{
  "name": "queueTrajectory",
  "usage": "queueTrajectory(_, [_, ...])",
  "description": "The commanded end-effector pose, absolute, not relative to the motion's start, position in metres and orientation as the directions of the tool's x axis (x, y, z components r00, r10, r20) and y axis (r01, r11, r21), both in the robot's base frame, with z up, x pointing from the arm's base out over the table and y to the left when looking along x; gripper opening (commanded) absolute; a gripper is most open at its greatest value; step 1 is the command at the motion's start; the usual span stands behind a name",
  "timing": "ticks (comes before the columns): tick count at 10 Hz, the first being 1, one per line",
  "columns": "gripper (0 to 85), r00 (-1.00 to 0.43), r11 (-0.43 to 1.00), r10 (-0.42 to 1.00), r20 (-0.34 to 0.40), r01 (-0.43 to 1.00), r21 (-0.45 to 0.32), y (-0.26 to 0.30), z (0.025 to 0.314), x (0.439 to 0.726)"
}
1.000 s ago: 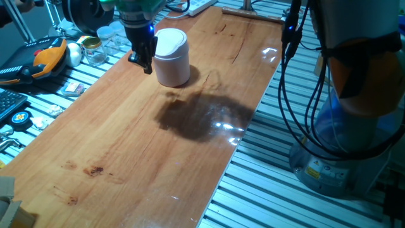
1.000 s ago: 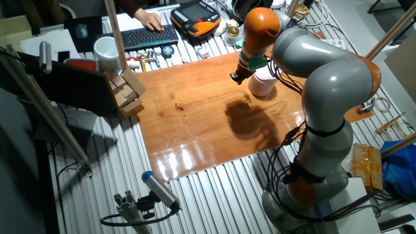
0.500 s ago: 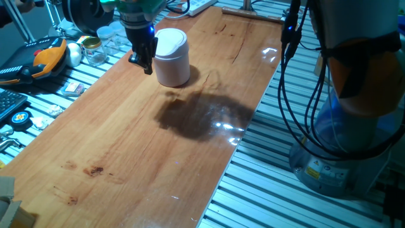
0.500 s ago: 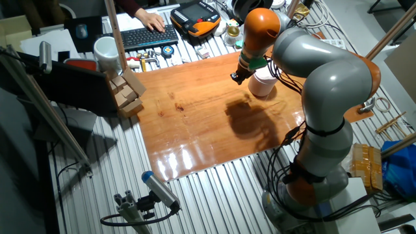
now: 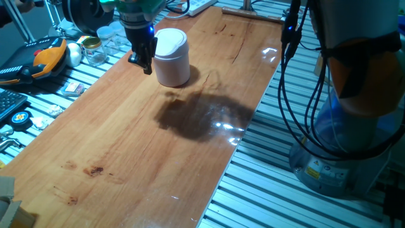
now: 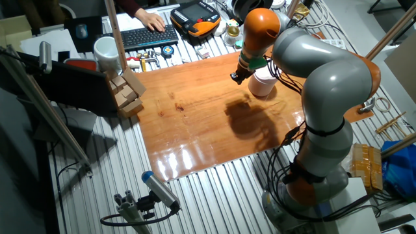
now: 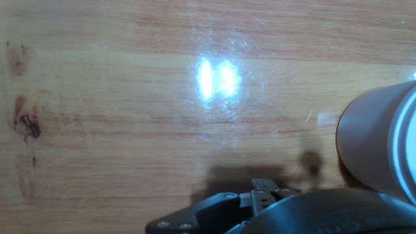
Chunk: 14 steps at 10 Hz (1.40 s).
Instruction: Put the garbage in the trash can
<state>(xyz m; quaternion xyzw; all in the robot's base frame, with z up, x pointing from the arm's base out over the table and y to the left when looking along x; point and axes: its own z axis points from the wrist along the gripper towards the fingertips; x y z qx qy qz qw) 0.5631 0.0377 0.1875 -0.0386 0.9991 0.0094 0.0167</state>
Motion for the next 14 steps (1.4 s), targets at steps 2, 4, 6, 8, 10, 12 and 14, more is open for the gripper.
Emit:
queueTrajectory(2, [0.0, -0.997, 0.998, -0.066, -0.031, -0.066, 0.020, 0.042, 0.191, 0.565])
queueTrajectory(4, [0.0, -0.998, 0.998, -0.057, -0.026, -0.057, 0.015, 0.046, 0.193, 0.566])
queueTrajectory(6, [0.0, -0.998, 0.998, -0.052, -0.029, -0.053, 0.020, 0.046, 0.193, 0.567])
queueTrajectory(8, [0.0, -0.998, 0.999, -0.042, -0.052, -0.044, 0.022, 0.047, 0.193, 0.568])
queueTrajectory(10, [0.0, -0.998, 0.999, -0.044, -0.052, -0.045, 0.021, 0.047, 0.190, 0.570])
queueTrajectory(12, [0.0, -0.997, 0.998, -0.052, -0.049, -0.053, 0.021, 0.048, 0.188, 0.573])
queueTrajectory(14, [0.0, -0.997, 0.998, -0.067, -0.035, -0.068, 0.015, 0.046, 0.192, 0.577])
